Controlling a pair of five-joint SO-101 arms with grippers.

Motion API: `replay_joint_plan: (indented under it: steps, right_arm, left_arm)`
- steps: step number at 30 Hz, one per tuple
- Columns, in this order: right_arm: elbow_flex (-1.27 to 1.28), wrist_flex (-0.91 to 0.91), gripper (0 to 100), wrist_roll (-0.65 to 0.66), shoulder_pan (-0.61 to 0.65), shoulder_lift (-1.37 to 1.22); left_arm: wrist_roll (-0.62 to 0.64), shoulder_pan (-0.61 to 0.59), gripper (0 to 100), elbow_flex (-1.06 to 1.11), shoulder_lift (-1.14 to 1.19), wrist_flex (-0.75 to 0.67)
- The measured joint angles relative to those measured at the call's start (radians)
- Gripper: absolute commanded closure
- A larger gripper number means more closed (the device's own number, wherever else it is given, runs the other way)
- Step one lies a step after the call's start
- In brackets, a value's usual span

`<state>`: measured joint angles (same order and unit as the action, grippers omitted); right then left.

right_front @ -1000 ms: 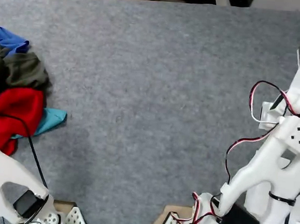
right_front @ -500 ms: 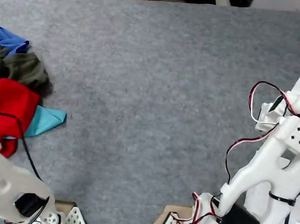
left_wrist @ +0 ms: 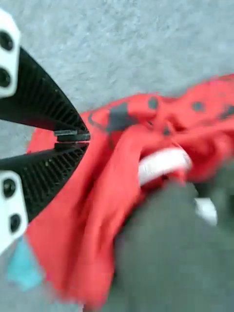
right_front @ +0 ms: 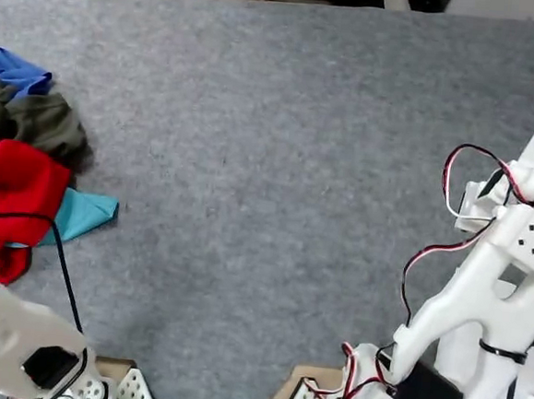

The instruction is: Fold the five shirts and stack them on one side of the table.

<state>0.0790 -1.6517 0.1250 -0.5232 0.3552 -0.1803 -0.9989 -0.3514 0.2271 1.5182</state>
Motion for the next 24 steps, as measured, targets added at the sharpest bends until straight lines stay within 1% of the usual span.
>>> replay_joint_plan:
  steps: [3, 6, 9, 11, 14, 16, 21, 24]
  right_arm:
    - [0.003, 0.000, 94.7, 0.000, 0.025, 0.000]
    - [0.037, 0.000, 94.7, 0.000, 0.061, 0.000]
    - [0.069, 0.000, 94.7, 0.000, 0.115, 0.000]
    - [0.072, 0.000, 94.7, 0.000, 0.147, 0.000]
    - [0.072, 0.000, 94.7, 0.000, 0.183, 0.000]
    - [0.072, 0.000, 94.7, 0.000, 0.184, 0.000]
    - [0.072, 0.000, 94.7, 0.000, 0.184, 0.000]
    - [0.072, 0.000, 94.7, 0.000, 0.184, 0.000]
  left_arm:
    - [0.006, -0.063, 76, 0.110, 0.051, -0.155]
    - [0.026, -0.084, 74, 0.137, 0.100, -0.272]
    - [0.035, -0.087, 75, 0.138, 0.163, -0.351]
    - [0.035, -0.086, 78, 0.138, 0.198, -0.396]
    - [0.026, -0.077, 90, 0.143, 0.230, -0.417]
    - [0.026, -0.068, 97, 0.143, 0.235, -0.420]
    - [0.037, -0.060, 98, 0.087, 0.236, -0.417]
    - [0.084, -0.060, 98, 0.017, 0.215, -0.356]
